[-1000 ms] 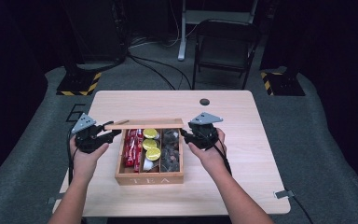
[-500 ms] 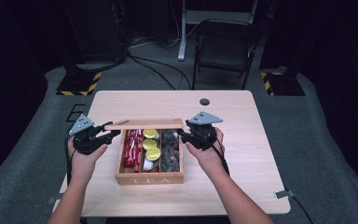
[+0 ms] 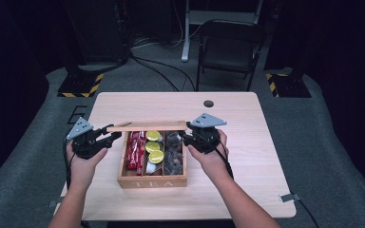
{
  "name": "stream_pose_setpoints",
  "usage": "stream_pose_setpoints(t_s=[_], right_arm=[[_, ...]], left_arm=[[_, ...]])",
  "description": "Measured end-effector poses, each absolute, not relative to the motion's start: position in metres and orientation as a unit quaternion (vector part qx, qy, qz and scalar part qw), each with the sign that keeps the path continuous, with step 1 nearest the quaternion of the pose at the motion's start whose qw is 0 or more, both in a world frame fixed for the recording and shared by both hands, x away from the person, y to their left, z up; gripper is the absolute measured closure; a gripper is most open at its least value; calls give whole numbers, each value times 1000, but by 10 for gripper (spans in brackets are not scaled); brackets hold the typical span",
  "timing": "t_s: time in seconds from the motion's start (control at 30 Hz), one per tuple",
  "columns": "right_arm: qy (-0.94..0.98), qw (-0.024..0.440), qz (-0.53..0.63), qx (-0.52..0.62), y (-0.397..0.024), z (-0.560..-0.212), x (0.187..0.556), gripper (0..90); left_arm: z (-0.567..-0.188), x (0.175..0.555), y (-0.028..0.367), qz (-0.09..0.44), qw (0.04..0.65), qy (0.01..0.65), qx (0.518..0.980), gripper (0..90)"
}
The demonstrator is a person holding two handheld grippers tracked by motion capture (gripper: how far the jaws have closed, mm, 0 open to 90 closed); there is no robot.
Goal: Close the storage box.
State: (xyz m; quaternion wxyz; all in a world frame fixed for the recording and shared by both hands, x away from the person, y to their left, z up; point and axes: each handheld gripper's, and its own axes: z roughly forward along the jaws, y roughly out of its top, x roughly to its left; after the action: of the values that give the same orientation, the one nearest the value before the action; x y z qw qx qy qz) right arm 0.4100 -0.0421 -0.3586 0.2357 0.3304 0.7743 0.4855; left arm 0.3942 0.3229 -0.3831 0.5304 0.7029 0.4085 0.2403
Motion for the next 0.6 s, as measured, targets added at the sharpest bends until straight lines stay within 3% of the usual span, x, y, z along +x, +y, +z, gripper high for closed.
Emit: stream_pose_setpoints(t_s=[0.6], right_arm=[[775,226,490,327,-46,-360,411,590]], left_arm=[[-373,377,325,245,534,398,704,591]])
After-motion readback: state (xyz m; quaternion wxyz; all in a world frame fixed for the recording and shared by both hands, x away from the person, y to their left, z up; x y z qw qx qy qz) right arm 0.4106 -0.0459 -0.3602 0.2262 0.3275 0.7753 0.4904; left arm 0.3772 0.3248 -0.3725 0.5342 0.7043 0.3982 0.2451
